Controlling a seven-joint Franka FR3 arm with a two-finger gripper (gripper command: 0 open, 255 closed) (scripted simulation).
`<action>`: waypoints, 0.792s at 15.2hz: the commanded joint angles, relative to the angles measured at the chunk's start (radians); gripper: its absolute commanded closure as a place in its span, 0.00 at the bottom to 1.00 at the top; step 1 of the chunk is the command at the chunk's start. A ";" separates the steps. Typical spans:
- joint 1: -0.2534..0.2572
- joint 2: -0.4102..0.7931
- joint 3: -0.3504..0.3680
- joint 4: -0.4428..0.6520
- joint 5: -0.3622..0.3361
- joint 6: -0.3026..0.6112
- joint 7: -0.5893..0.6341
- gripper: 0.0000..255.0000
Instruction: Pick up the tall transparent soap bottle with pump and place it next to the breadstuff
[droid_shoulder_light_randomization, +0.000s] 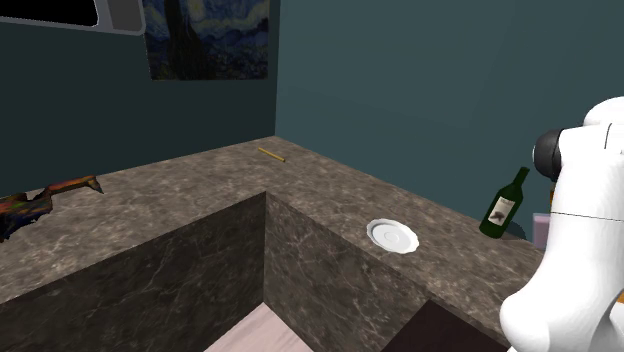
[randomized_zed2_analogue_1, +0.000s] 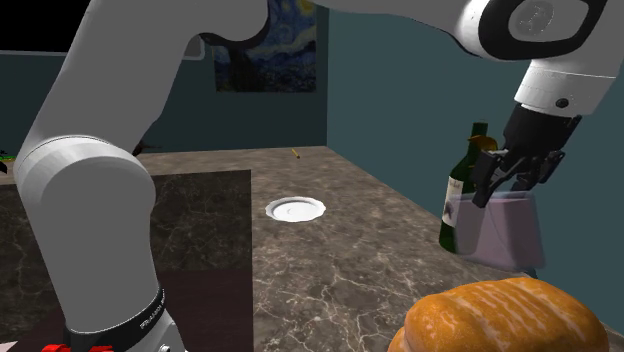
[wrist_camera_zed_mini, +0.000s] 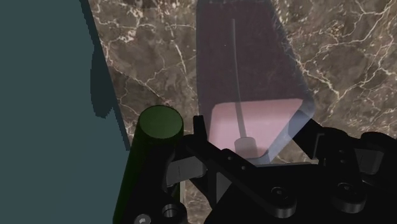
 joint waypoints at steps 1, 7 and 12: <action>-0.002 0.009 0.006 -0.016 0.010 0.019 -0.011 1.00; -0.012 0.041 0.029 -0.054 0.044 0.073 -0.043 1.00; -0.024 0.072 0.051 -0.080 0.076 0.115 -0.070 1.00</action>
